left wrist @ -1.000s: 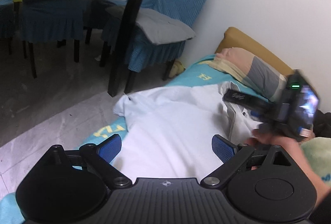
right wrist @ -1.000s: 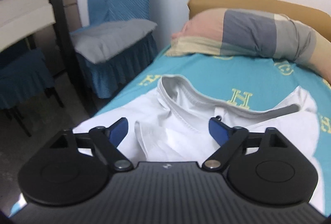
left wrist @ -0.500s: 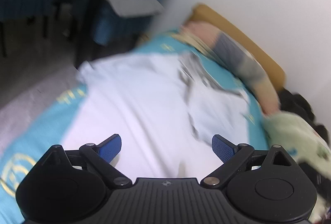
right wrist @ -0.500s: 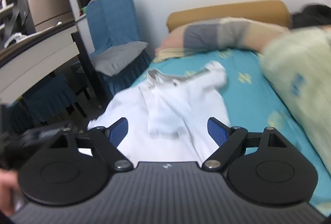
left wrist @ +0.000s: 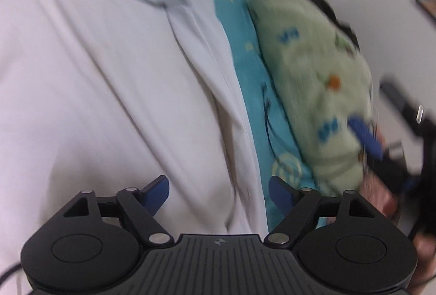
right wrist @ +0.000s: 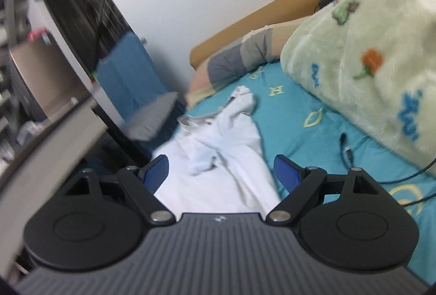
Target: Fold clothes
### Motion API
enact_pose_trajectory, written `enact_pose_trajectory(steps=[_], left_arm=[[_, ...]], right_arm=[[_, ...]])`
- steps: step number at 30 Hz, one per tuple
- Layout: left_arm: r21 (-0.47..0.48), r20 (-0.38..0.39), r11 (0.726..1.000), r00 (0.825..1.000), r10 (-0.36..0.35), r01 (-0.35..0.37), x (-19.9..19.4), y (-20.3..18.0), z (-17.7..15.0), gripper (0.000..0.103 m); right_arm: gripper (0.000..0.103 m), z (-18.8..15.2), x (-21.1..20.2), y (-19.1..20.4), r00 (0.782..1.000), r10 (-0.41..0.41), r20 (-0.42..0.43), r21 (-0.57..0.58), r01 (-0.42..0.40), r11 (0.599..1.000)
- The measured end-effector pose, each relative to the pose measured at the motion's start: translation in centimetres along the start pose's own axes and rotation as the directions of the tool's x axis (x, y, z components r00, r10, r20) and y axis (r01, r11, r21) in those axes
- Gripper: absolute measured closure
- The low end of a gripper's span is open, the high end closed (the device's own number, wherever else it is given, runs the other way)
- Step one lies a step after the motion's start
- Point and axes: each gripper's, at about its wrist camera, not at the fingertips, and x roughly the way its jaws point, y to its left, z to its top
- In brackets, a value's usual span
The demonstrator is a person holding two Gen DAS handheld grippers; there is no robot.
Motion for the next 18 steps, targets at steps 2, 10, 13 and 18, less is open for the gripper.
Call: enact_pose_trajectory(steps=[2,10,13,18], left_arm=[[0.052,-0.049,0.998,0.998,0.025,-0.022,1.4,-1.0,-1.2,0.036],[0.133,-0.100,0.990,0.993,0.057,-0.043,4.2,-2.9,-2.9,0.057],[0.126,-0.138,0.991,0.989,0.052,-0.035,4.3,-3.2,-3.6,0.078],[0.105,-0.142,0.994,0.988,0.052,-0.038,3.4,-3.3,-4.3,0.098]], right_arm=[[0.017,0.4,-0.1,-0.6,1.000,0.006,0.005,0.012,-0.006,1.000],[0.017,1.5,-0.3,-2.2,0.995,-0.066,0.077,-0.043,0.070,0.997],[0.017,2.0,-0.5,-3.2,0.995,-0.055,0.086,0.002,0.055,0.998],[0.017,2.2,-0.5,-4.1,0.996,-0.047,0.080,0.069,0.041,0.997]])
